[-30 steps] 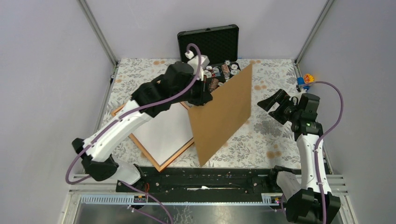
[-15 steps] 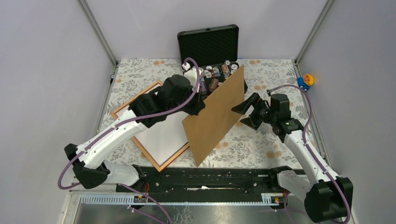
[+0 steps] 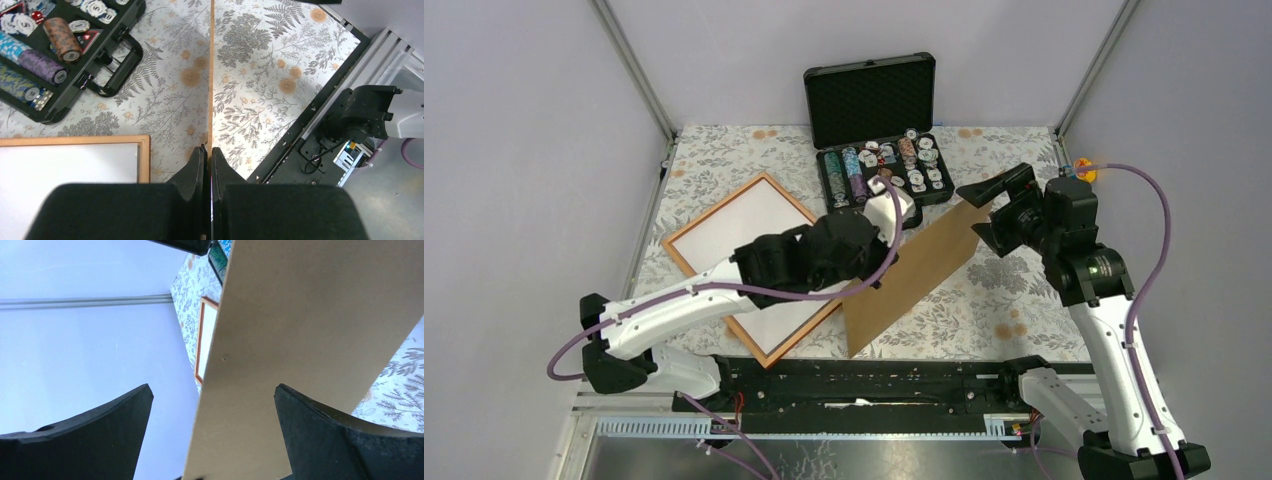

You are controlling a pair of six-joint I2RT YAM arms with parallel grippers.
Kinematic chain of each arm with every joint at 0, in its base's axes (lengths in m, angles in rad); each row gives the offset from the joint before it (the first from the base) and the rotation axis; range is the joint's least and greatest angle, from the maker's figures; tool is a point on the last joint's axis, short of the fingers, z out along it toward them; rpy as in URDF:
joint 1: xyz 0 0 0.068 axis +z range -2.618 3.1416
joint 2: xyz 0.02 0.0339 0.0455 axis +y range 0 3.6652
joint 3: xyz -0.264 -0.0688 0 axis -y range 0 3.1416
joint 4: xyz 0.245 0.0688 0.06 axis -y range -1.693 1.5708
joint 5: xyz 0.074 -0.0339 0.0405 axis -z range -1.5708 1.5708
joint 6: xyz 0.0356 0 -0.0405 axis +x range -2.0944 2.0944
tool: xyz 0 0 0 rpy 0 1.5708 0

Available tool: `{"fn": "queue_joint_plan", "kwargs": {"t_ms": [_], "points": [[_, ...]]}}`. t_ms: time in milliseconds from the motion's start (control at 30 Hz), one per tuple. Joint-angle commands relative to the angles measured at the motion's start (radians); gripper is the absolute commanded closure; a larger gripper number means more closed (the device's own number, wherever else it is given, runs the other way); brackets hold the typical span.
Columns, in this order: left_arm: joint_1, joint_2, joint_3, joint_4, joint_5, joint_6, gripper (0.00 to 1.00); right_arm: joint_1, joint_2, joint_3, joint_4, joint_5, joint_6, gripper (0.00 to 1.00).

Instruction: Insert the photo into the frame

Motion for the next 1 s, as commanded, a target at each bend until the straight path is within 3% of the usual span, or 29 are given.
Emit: {"fn": "queue_joint_plan", "kwargs": {"t_ms": [0,267,400,600,833,967], "points": [[-0.079,0.001,-0.035,0.161,-0.111,0.048,1.00,0.007,0.041,0.078,-0.194,0.109,-0.003,0.00],[-0.238,0.041,-0.079,0.233,-0.270,0.148,1.00,0.007,0.052,0.166,-0.371,0.229,-0.042,0.01],[-0.287,0.069,-0.083,0.244,-0.297,0.150,1.00,0.007,0.059,0.214,-0.480,0.292,-0.094,0.10],[-0.300,0.115,-0.070,0.268,-0.179,0.097,1.00,0.007,0.053,0.253,-0.610,0.331,-0.147,0.21],[-0.300,0.097,-0.080,0.299,-0.034,0.088,0.61,0.007,-0.043,0.158,-0.635,0.342,-0.083,0.41],[-0.300,0.036,-0.095,0.314,0.008,0.105,0.44,0.007,-0.076,0.110,-0.617,0.359,-0.051,0.65]]}}
